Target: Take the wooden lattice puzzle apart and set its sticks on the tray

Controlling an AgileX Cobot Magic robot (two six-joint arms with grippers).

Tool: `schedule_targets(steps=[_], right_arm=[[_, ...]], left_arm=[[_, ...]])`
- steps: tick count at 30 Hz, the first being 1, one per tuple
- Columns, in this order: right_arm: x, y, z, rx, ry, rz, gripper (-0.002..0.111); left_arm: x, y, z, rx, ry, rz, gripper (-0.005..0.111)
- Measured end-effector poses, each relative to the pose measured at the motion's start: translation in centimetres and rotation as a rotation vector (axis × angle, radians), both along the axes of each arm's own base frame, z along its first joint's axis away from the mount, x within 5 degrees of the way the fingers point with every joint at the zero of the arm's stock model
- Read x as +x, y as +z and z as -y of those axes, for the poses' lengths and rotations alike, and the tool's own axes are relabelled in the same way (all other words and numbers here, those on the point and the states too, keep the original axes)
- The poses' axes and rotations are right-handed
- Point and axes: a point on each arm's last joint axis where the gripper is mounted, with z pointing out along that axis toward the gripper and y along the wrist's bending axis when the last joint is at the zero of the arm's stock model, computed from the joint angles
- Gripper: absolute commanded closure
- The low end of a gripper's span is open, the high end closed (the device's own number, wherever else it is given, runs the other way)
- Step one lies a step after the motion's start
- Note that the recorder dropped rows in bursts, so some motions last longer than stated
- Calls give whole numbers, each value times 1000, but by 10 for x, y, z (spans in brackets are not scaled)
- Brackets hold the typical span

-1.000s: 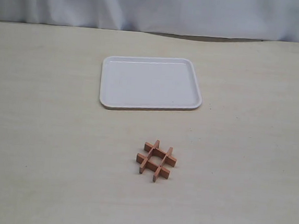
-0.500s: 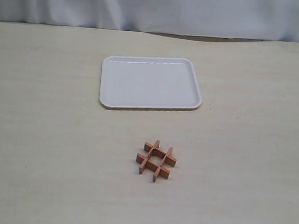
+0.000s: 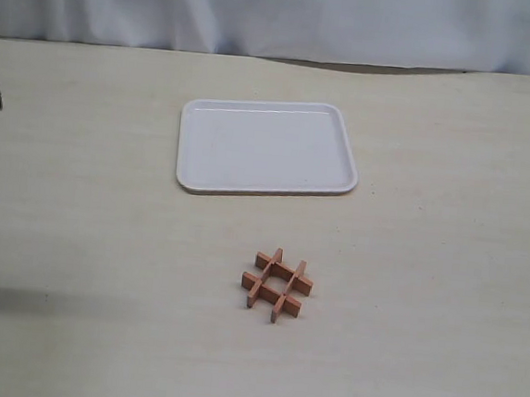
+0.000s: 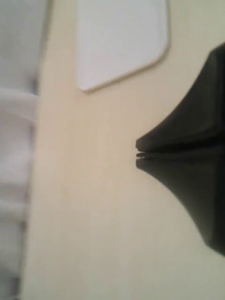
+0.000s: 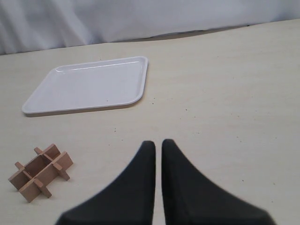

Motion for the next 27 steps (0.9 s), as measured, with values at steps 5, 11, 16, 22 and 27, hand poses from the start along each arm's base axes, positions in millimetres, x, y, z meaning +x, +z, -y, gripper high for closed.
schedule_targets(steps=[5, 11, 16, 22, 27], right_arm=[[0, 0, 0, 0, 0, 0, 104], [0, 0, 0, 0, 0, 0, 104], [0, 0, 0, 0, 0, 0, 104], [0, 0, 0, 0, 0, 0, 104], [0, 0, 0, 0, 0, 0, 104]], left_arm=[[23, -40, 10, 124, -75, -330, 107], [31, -60, 52, 197, -250, -446, 107], [28, -64, 101, 289, -436, -516, 107], [13, -82, 168, 328, -618, -596, 107], [2, -106, 215, 334, -707, -659, 107]])
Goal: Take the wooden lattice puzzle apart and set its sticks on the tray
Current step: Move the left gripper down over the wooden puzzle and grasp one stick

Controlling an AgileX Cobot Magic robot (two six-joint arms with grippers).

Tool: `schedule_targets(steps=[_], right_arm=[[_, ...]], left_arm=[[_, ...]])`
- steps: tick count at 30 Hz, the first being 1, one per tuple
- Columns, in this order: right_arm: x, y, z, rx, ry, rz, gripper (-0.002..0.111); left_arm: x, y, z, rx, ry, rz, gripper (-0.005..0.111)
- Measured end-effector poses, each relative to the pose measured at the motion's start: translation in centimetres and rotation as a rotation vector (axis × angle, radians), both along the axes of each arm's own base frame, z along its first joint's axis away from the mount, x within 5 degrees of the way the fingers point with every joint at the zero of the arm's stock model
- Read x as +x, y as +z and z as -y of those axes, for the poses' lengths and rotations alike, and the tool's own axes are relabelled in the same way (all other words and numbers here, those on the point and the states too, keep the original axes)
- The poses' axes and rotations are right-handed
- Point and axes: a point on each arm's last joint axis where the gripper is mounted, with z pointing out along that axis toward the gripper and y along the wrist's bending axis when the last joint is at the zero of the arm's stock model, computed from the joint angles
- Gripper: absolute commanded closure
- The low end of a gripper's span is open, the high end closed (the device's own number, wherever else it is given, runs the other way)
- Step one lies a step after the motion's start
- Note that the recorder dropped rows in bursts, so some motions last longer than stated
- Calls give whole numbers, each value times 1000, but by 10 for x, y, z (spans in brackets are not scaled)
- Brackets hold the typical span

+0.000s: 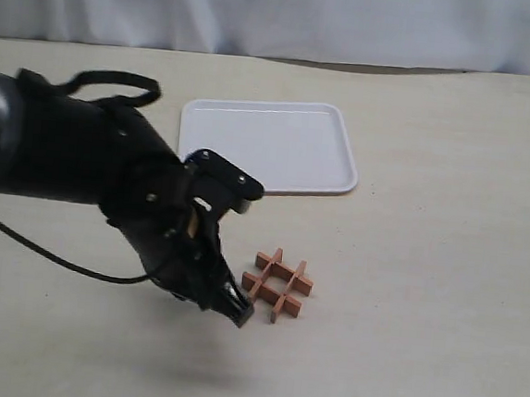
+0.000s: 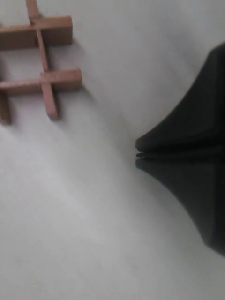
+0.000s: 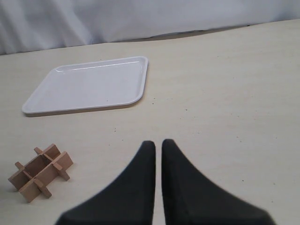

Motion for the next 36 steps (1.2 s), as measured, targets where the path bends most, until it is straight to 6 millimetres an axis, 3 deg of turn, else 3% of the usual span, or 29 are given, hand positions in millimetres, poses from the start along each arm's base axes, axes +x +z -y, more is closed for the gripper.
schedule_targets(steps=[3, 7, 15, 24, 36], right_arm=[[0, 0, 0, 0, 0, 0, 104], [0, 0, 0, 0, 0, 0, 104], [0, 0, 0, 0, 0, 0, 104], [0, 0, 0, 0, 0, 0, 104], [0, 0, 0, 0, 0, 0, 104]], left_arm=[[0, -9, 19, 3, -16, -27, 107], [3, -17, 29, 19, -21, -48, 101], [2, -19, 30, 30, -18, -64, 60], [-8, -17, 50, -58, -74, 6, 59], [-1, -16, 49, -47, -101, 84, 59]])
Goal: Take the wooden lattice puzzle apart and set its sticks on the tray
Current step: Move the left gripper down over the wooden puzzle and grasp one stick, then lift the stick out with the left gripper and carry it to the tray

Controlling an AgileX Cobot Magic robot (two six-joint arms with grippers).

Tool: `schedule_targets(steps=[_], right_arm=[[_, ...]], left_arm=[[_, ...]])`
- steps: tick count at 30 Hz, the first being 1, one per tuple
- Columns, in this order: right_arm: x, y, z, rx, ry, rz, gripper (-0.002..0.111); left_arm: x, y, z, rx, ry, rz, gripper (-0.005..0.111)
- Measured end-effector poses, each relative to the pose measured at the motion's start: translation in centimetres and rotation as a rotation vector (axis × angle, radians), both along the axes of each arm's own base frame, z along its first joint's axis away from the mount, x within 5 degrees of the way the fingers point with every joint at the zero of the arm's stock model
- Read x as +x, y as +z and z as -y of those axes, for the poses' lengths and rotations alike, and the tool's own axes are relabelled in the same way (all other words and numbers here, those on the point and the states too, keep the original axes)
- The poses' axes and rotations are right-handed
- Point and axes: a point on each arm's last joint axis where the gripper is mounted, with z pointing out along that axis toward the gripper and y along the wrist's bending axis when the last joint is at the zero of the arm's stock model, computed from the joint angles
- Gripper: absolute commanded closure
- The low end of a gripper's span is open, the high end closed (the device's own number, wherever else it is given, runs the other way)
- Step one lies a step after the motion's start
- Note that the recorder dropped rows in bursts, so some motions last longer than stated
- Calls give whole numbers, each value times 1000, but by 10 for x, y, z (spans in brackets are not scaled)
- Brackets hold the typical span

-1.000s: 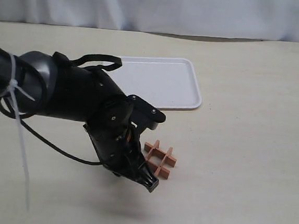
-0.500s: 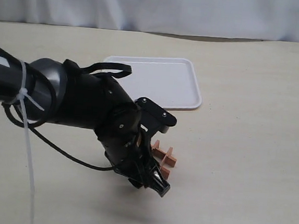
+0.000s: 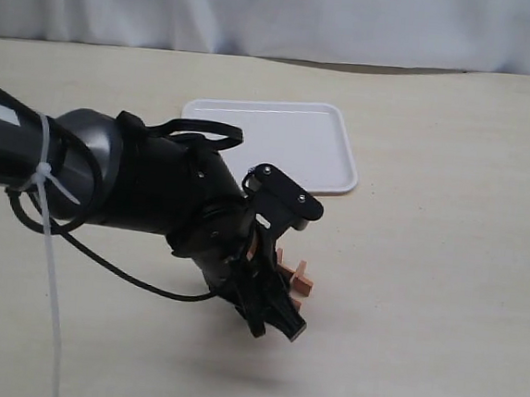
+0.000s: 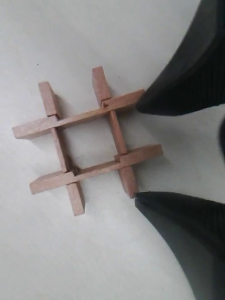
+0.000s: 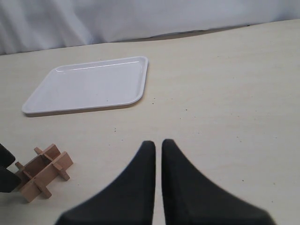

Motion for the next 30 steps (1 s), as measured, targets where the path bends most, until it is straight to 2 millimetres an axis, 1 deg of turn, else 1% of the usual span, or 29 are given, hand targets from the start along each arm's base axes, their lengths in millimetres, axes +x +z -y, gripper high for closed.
schedule_targets(steps=[3, 4, 7, 10, 15, 22, 23, 24, 26, 30], right_arm=[[0, 0, 0, 0, 0, 0, 104], [0, 0, 0, 0, 0, 0, 104], [0, 0, 0, 0, 0, 0, 104], [0, 0, 0, 0, 0, 0, 104], [0, 0, 0, 0, 0, 0, 104], [0, 0, 0, 0, 0, 0, 104], [0, 0, 0, 0, 0, 0, 104], [0, 0, 0, 0, 0, 0, 104], [0, 0, 0, 0, 0, 0, 104], [0, 0, 0, 0, 0, 0, 104]], left_arm=[[1, -3, 1, -2, -2, 2, 68], [1, -7, 1, 4, -3, -2, 71], [1, -18, 1, 28, -3, -20, 76], [1, -24, 1, 39, -3, -29, 76], [3, -23, 3, 18, -18, -3, 76], [6, -23, 3, 35, -74, 43, 77], [6, -23, 3, 35, -77, 47, 81], [6, -23, 3, 35, -82, 51, 93], [7, -23, 3, 43, -96, 61, 107], [7, -22, 3, 55, -136, 73, 107]])
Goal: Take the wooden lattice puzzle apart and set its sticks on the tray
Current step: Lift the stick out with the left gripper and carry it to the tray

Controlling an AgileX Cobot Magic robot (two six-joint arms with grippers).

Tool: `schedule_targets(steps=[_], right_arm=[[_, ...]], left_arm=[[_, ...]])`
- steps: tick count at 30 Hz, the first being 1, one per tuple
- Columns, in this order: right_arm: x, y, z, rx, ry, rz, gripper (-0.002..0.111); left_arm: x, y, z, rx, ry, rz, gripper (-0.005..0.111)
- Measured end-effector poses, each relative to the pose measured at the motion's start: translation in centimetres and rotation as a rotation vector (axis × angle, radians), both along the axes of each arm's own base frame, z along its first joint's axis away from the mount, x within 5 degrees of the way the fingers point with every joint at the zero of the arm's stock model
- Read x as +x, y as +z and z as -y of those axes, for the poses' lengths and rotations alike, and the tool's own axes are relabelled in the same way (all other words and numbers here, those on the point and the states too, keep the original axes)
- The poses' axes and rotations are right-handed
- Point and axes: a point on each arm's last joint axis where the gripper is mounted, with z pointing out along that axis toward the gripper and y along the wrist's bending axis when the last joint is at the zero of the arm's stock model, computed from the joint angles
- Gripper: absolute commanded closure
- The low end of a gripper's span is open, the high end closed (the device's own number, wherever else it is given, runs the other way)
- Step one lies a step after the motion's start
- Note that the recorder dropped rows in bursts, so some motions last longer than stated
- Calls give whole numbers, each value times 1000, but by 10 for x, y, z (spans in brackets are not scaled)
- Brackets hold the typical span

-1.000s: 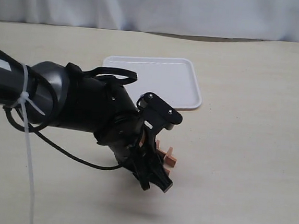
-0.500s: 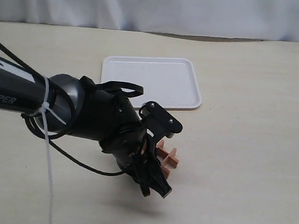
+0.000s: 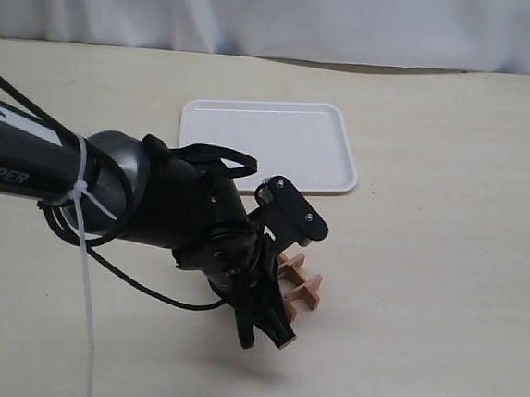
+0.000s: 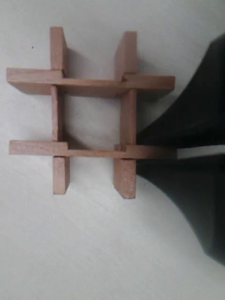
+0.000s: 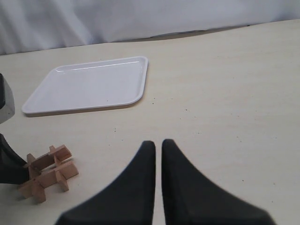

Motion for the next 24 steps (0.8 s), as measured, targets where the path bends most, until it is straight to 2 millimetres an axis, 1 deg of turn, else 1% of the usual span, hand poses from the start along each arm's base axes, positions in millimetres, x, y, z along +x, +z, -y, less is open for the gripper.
schedule_targets(steps=[9, 11, 24], right_arm=[[0, 0, 0, 0, 0, 0, 104], [0, 0, 0, 0, 0, 0, 104], [0, 0, 0, 0, 0, 0, 104]], left_arm=[[0, 0, 0, -8, 28, -6, 107], [0, 4, 0, -18, 32, 0, 107], [-3, 62, -6, -104, 40, 73, 107]])
